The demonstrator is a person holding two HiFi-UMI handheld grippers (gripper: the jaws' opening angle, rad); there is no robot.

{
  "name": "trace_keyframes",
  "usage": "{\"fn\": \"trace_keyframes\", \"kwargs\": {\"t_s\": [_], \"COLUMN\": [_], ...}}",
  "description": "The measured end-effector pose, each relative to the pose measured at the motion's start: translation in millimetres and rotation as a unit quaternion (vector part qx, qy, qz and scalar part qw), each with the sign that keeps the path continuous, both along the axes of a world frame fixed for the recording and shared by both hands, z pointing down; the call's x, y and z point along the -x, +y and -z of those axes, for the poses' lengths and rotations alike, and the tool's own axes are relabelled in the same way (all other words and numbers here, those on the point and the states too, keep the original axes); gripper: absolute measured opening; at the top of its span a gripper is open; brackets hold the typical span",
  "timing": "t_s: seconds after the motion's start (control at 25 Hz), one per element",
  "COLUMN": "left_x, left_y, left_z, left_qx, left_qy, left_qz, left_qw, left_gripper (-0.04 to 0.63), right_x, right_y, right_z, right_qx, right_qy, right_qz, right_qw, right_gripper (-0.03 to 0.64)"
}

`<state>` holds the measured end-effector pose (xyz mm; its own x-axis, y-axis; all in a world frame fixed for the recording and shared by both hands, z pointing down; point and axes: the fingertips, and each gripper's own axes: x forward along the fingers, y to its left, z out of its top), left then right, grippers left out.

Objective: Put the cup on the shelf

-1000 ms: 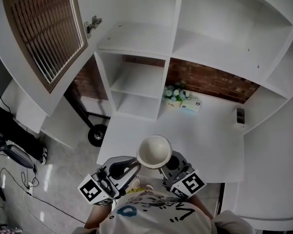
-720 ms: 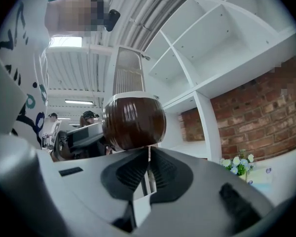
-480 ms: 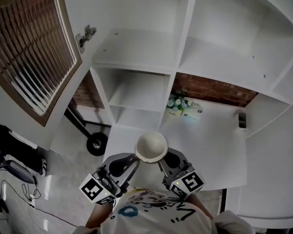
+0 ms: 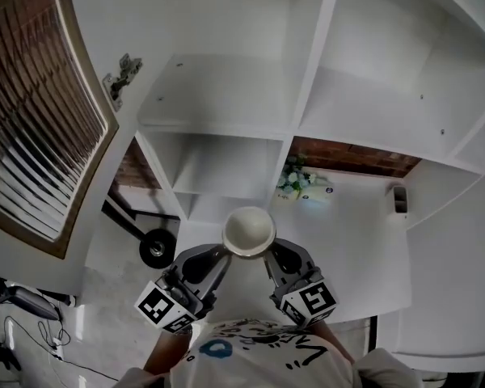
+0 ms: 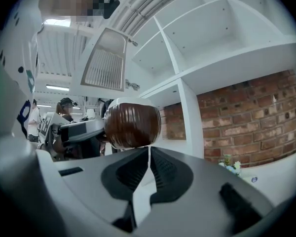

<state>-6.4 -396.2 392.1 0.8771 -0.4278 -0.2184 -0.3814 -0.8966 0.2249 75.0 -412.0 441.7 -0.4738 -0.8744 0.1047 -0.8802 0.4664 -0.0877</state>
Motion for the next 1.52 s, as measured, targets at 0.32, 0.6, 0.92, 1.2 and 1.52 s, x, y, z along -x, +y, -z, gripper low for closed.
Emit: {"fn": "trace_keyframes", "kwargs": {"t_s": [0.32,0.6,0.92,1.2,1.52], "left_x": [-5.4,-5.4,-10.8,-20.1,-29.8], "left_y": [-41.4,-72.1,-108.5,-130.2,-144.4], "left_z": [-4.3,-18.0,-36.9,-56.8,-63.0], "left_qx": [-0.002,0.015,0.027,0.034,0.026], "left_qy": [0.027,0.011,-0.026,-0.059,-0.075], "left_qz": [0.004,0.026,0.063,0.075,0.084], "left_qw": [0.9996,0.9995,0.9974,0.9949,0.9933], "left_gripper": [0.058,0.058,0.058,0.058,0.058], "right_x": [-5.1,4.6,5.6,-3.8,-4.8], "right_y": [-19.1,-37.3,-65.9,-89.1,-92.7], "right_z": [-12.5,-17.5,-23.0,-34.0,-38.6], "right_qx": [0.011,0.014,0.024,0.044,0.053], "right_qy": [0.028,0.036,0.041,0.045,0.042], "right_qz": [-0.003,0.016,0.014,-0.004,-0.004], "right_qw": [1.000,0.999,0.999,0.998,0.998], "right_gripper": [0.029,0.029,0.029,0.029,0.029]}}
